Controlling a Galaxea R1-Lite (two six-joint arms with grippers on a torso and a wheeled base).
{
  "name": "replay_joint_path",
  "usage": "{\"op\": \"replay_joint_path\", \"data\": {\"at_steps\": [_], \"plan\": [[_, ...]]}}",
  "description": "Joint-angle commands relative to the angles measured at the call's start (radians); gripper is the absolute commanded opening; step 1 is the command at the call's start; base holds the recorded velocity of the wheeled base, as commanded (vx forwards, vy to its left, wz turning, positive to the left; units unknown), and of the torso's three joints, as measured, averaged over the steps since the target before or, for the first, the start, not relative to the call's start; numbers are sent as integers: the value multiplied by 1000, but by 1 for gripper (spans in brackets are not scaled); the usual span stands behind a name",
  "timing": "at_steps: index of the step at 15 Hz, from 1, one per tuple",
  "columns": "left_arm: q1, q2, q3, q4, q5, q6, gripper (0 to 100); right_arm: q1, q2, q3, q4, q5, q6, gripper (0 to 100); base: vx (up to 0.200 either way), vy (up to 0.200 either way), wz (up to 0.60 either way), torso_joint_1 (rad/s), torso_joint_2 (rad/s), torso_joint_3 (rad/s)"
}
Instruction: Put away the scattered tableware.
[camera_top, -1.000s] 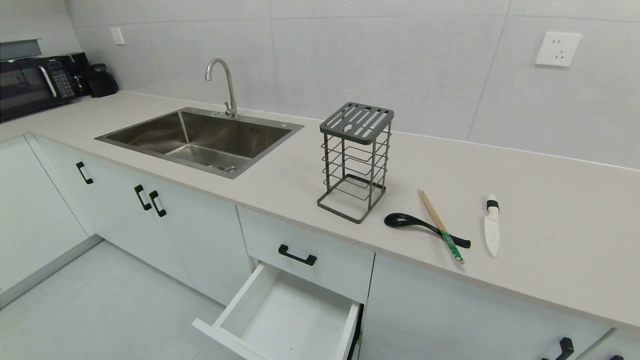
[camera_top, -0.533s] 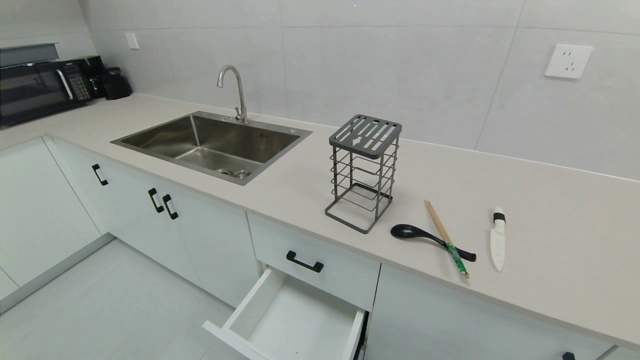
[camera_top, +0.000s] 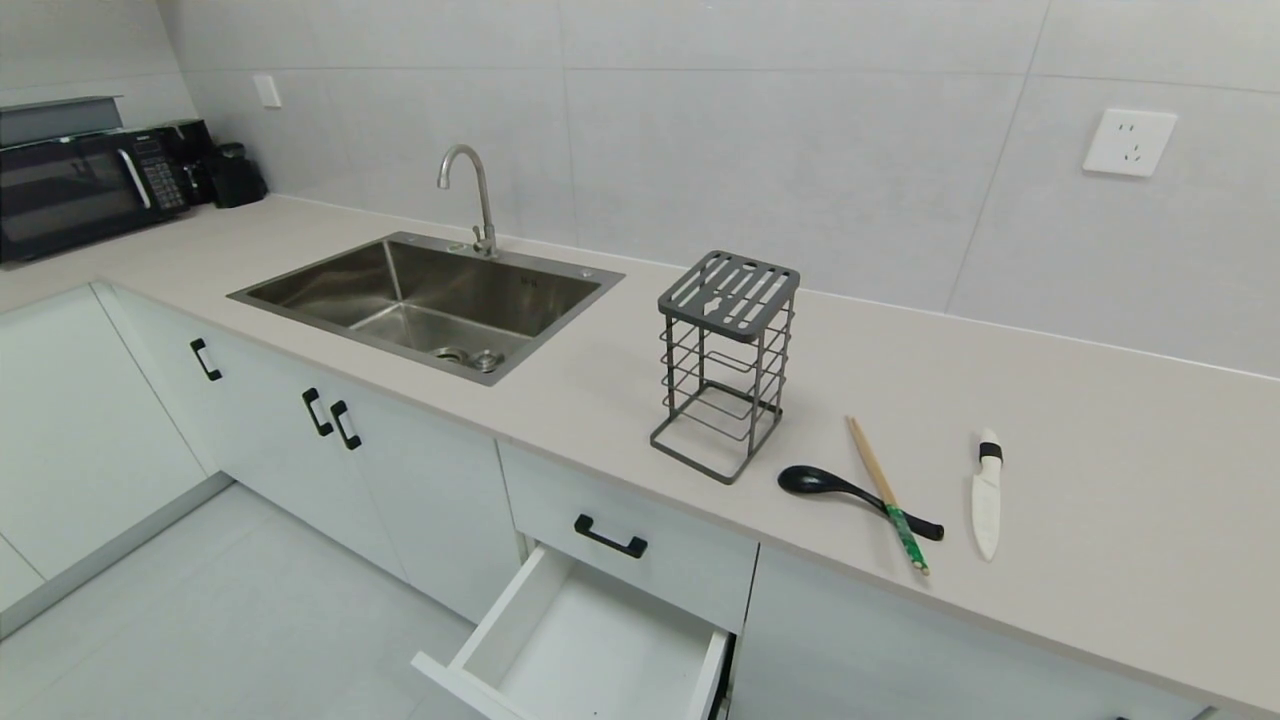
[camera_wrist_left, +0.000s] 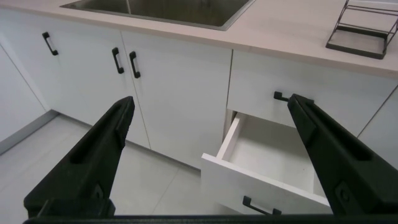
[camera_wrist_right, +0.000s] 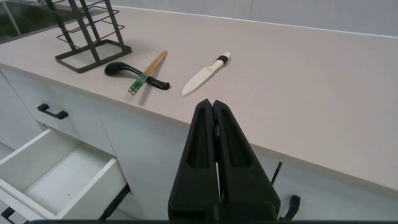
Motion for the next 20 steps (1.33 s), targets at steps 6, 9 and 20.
{"op": "replay_joint_path", "data": {"at_steps": [6,9,20], "plan": [[0,1,0,0,0,0,100,-2,1,0,-4,0,14,100,0,0,0,0,0,0],[0,1,0,0,0,0,100,-12,74,-192,-54,68,6,100,0,0,0,0,0,0],[0,1,0,0,0,0,100,63,668,-362,9,399,15,100,0,0,0,0,0,0]]}}
